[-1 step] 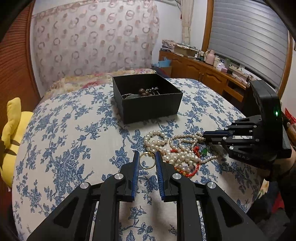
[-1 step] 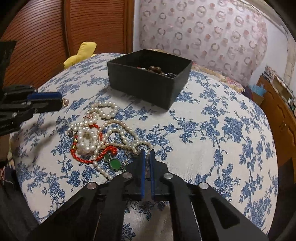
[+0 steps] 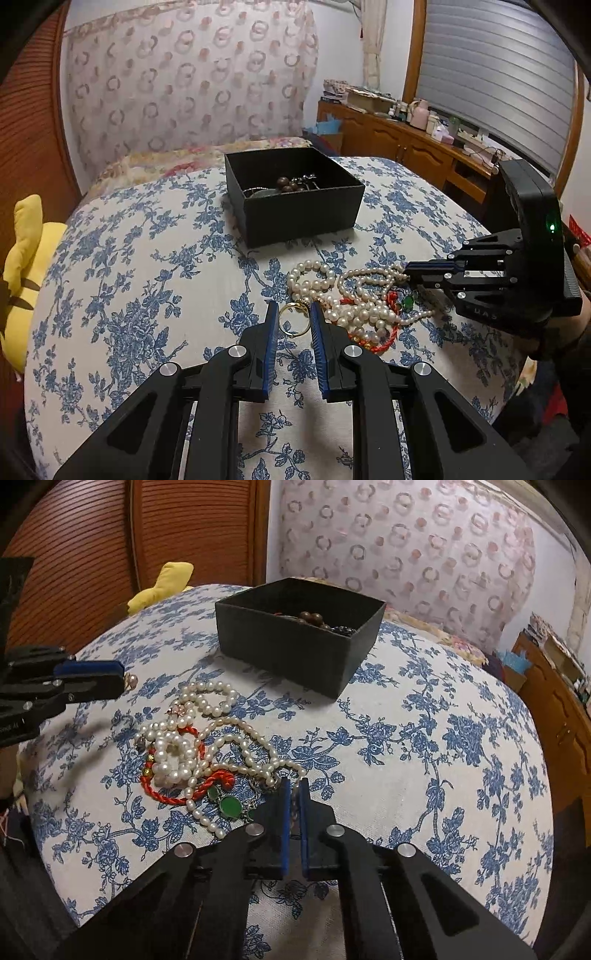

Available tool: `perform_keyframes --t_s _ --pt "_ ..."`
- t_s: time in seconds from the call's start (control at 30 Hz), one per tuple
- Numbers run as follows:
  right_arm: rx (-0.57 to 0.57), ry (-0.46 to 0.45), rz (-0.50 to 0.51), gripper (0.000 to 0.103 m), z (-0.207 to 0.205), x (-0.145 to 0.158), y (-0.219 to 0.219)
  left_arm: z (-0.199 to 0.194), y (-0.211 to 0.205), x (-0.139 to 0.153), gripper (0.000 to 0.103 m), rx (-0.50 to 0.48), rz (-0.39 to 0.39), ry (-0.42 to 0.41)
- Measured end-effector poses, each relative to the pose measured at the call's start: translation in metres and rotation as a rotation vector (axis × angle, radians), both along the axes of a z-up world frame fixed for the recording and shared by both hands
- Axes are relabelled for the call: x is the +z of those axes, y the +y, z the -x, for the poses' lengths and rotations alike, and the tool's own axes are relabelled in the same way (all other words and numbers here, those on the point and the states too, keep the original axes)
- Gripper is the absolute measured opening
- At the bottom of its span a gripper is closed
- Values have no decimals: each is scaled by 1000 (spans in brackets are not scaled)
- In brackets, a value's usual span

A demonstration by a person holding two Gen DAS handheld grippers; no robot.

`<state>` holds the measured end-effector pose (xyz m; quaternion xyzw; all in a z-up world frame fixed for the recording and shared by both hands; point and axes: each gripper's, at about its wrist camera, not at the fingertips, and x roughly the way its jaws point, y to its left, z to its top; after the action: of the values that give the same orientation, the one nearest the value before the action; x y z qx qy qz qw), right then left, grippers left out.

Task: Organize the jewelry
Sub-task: 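Lift the gold ring with the left tool while the right tool closes near the pearl necklaces, then carry the gold ring and green pendant chain into the black box and open both tools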

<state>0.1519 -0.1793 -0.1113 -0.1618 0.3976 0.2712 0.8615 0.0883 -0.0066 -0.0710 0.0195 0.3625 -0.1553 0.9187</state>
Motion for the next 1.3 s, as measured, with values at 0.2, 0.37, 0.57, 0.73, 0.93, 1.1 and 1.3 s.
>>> perform_keyframes --t_s 0.2,0.37,0.57,0.73,0.93,1.1,1.3 --pt "-16 -41 -48 5 6 14 -6 1 5 3 16 12 5 -9" --pt "-16 -119 -92 5 17 47 -11 -1 7 7 16 20 13 -18" --pt "3 -182 -125 5 24 78 -14 -2 8 18 16 20 18 -44" --pt "15 -220 -136 5 26 99 -11 -4 10 29 16 24 28 -68" --pt "22 -270 -152 5 24 127 -10 -10 13 46 16 29 30 -97" --pt "23 -321 -161 5 20 150 -7 -17 14 57 16 31 35 -117" --pt "26 -377 -167 5 10 177 -5 -28 9 61 16 24 36 -121"
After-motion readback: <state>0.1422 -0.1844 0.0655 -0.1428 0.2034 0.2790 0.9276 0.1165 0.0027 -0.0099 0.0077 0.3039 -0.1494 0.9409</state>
